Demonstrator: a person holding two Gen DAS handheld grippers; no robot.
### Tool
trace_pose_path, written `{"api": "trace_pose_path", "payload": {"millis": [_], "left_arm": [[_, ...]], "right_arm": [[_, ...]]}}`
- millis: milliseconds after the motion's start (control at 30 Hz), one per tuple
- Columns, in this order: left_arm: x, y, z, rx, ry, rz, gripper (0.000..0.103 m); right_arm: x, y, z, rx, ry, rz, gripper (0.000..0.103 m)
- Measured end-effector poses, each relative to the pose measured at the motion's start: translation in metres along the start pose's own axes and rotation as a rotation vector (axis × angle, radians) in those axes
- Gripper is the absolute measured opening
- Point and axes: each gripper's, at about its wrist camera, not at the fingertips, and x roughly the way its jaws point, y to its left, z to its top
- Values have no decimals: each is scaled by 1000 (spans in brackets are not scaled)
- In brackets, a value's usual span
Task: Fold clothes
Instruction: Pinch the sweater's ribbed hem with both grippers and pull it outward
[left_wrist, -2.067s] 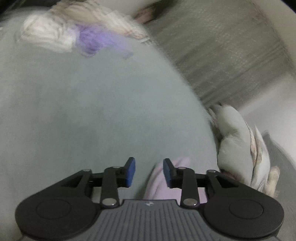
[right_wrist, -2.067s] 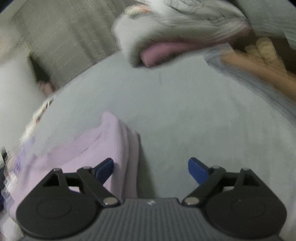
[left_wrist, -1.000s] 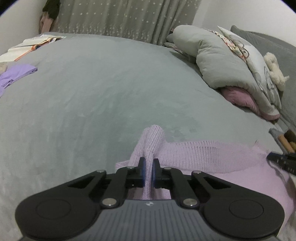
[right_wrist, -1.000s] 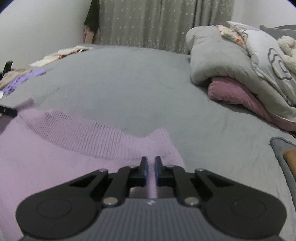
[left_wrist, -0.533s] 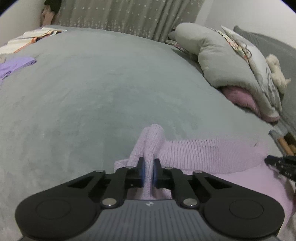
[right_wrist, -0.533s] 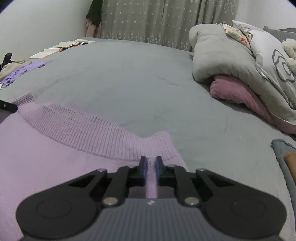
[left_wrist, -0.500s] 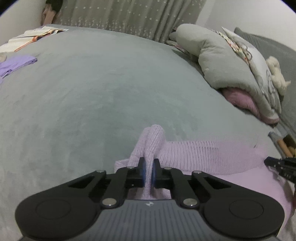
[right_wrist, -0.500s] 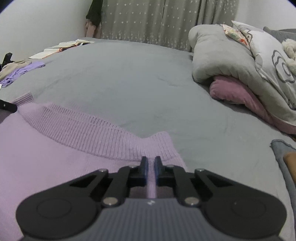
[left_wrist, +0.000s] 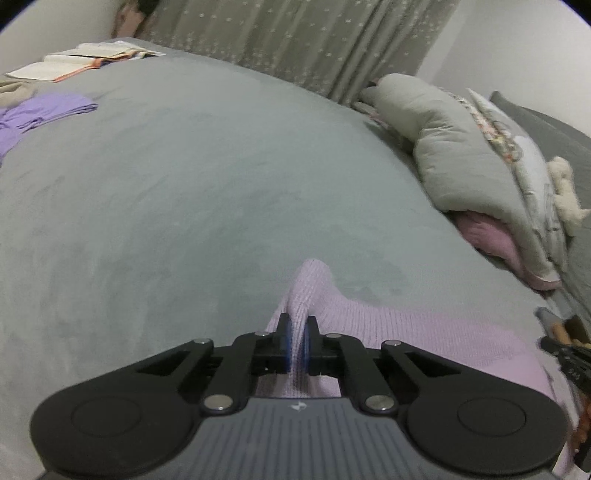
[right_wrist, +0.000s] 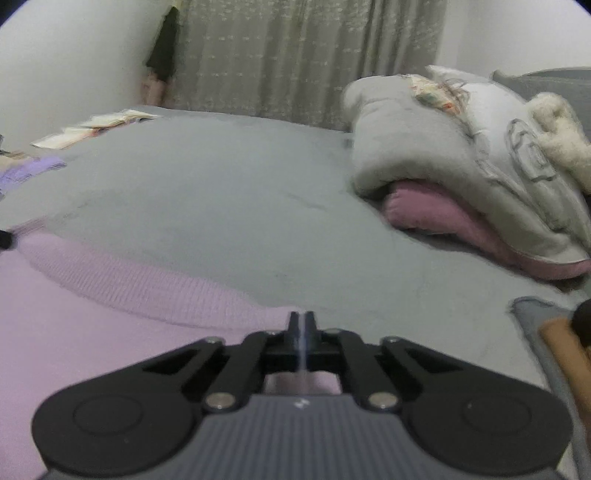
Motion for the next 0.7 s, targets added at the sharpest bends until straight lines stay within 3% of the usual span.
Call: {"api": "trace_pose_path", "payload": {"millis": [67, 133, 200, 267, 367, 433, 567, 633, 700], "left_arm": [[1, -1, 0, 8, 1, 5, 5], [3, -3, -1, 15, 3, 9, 5], [4, -4, -1, 23, 4, 14, 6], [5, -5, -2, 31, 5, 18, 6], [7, -7, -2, 42, 7, 25, 6], [8, -8, -2, 50, 9, 30, 6], [9, -10, -2, 55, 5, 37, 6], [6, -10, -1, 48, -11, 33, 6], [1, -11, 2, 40, -36, 26, 6]], "right_arm": [[7, -4, -1, 2, 9, -38, 0], [15, -14, -3, 61, 55, 40, 1], [14, -22, -3, 111, 61, 78, 12], [13, -27, -3, 137, 60, 106, 46], [19, -23, -5, 91, 92, 118, 68], [28, -11, -11, 29, 143, 145, 62], [24, 3, -9, -15, 140, 148, 16], [16, 2, -5, 7, 108, 121, 7], [8, -3, -2, 49, 72, 102, 7]]}}
